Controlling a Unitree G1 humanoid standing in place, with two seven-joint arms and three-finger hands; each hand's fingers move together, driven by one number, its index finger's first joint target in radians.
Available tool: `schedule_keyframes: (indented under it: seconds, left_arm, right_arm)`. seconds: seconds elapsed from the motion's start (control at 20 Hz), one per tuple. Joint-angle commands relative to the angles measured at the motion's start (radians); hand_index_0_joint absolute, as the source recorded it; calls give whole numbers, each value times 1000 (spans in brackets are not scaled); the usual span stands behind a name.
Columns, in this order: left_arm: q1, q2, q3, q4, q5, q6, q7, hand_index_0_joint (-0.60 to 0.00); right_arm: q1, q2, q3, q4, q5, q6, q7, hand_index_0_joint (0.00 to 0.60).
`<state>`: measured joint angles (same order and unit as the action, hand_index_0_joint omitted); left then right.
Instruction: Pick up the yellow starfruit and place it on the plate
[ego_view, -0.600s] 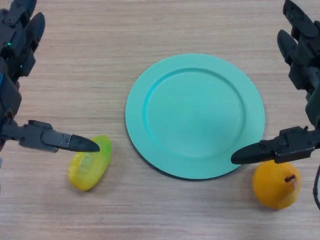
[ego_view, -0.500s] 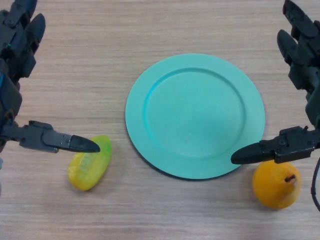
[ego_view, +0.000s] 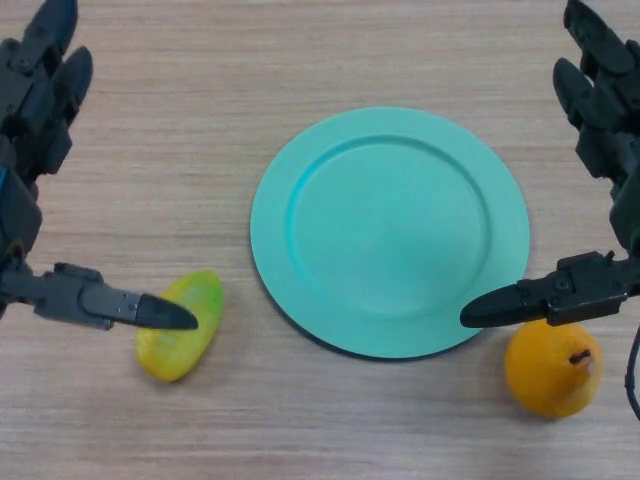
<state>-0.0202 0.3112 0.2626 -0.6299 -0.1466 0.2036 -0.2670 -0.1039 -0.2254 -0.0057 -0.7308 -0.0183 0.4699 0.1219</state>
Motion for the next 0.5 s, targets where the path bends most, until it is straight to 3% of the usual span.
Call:
schedule_keyframes:
  seconds: [0.05,0.2,0.3,0.5]
  left_arm:
    - [14,17,96,-61,2,-84,-41,0]
    - [45,16,123,-9,55,-121,-110,0]
    - [79,16,130,96,169,-254,-183,0]
    - [101,8,142,244,208,-376,-177,0]
  right_arm:
    - [-34,-16,-23,-58,5,-100,2,0]
    - [-41,-17,-20,-56,10,-92,6,0]
    - [-33,-16,-9,-44,-4,-113,14,0]
    - [-34,-8,-4,-44,0,-112,9,0]
